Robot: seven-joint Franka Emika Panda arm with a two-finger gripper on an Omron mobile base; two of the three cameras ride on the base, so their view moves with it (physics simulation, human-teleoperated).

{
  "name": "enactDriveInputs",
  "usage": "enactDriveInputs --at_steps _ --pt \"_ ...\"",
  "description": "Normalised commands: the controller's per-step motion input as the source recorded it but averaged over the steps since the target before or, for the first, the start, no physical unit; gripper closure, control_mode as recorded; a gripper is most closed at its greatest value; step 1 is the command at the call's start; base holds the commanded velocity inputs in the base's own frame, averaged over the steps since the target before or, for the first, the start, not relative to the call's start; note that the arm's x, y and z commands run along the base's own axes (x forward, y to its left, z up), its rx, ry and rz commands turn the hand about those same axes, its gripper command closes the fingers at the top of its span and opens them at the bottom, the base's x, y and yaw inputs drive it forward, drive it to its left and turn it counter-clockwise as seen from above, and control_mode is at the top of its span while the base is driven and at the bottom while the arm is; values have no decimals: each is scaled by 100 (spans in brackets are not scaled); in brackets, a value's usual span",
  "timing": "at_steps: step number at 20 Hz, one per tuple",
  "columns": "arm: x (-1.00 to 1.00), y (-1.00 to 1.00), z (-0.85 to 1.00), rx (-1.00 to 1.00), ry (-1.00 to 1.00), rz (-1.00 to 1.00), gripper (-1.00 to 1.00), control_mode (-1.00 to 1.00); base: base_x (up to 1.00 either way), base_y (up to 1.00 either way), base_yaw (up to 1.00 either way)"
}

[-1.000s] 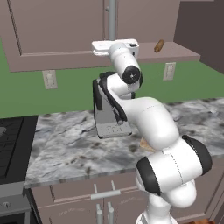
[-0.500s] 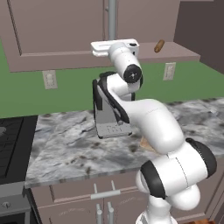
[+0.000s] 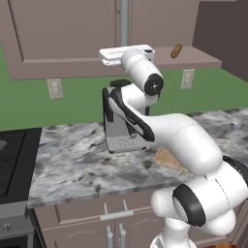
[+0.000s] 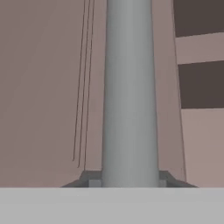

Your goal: Open the cabinet, retrieve the rolling pin, and place it next to the meat on the cutting board to prepare for tenderizing.

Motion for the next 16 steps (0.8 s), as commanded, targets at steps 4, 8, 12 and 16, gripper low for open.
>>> enactDriveInputs --at_steps 4,8,12,16 --pt "-60 100 -15 -2 0 14 100 -100 0 0 0" --pt "-64 100 -16 -4 0 15 100 -100 0 0 0" --pt "-67 100 -20 -6 0 13 100 -100 0 0 0" --pt "-69 100 -21 -10 0 10 100 -100 0 0 0"
